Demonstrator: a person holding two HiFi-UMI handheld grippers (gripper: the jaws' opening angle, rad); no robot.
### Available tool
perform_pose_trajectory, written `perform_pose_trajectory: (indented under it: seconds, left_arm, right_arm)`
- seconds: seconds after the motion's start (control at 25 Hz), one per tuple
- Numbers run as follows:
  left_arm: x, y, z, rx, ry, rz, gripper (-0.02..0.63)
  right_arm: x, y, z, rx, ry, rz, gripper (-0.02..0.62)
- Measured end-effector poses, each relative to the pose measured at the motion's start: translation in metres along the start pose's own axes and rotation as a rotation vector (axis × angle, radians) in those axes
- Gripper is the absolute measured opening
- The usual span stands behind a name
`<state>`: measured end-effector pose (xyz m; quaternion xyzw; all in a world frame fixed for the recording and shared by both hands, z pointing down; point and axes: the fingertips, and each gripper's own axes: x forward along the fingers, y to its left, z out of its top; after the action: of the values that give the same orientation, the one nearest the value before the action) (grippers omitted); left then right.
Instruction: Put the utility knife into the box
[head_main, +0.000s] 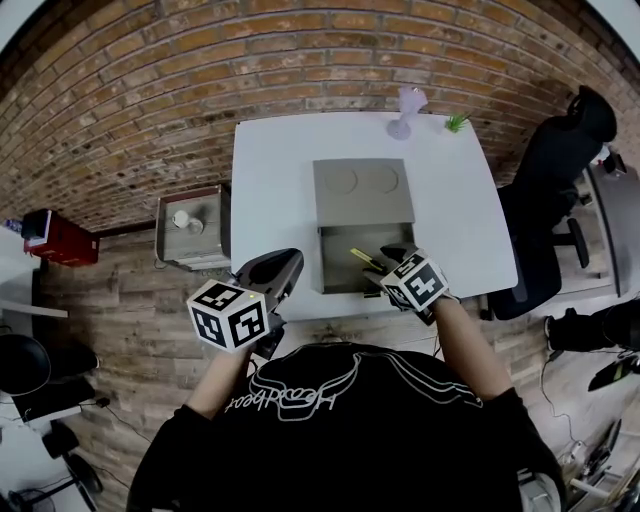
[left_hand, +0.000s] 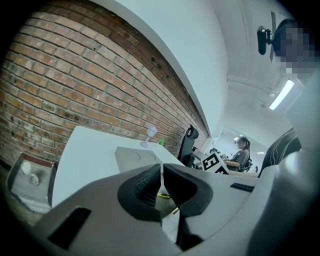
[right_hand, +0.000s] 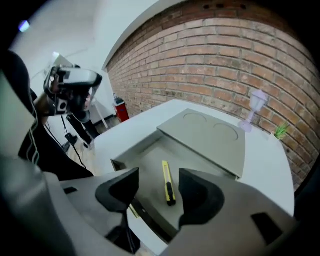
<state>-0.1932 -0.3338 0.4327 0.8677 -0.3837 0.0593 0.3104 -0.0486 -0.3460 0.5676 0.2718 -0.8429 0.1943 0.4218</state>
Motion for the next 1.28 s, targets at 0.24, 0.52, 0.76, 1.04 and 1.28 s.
perform_pose_trajectory:
  seconds: [0.24,0.52,0.76,1.04,1.28]
  left_arm:
    - [0.006,-0.019,0.004,0.020,0.012,-0.053,0.041]
    - [0.015,-0.050,0.018,0.053,-0.002,-0.139,0.041]
    - [0.023,-0.080,0.017,0.079,0.016,-0.223,0.041]
    - [0.029,-0.104,0.015,0.116,0.025,-0.297,0.041]
    - [0.029,-0.109,0.008,0.115,0.031,-0.303,0.041]
  right_arm:
    - [-0.064,0.024,0.052,0.218,-0.387,0.156,0.157]
    - [-0.116,0.028,0.062,0.241,-0.560,0.133,0.003]
    - [-0.142,0.040,0.061,0.179,-0.676,0.174,0.003]
    - [-0.169,0.046,0.062,0.177,-0.750,0.194,0.003]
    - [-0.169,0.054,0.058,0.140,-0.726,0.197,0.002]
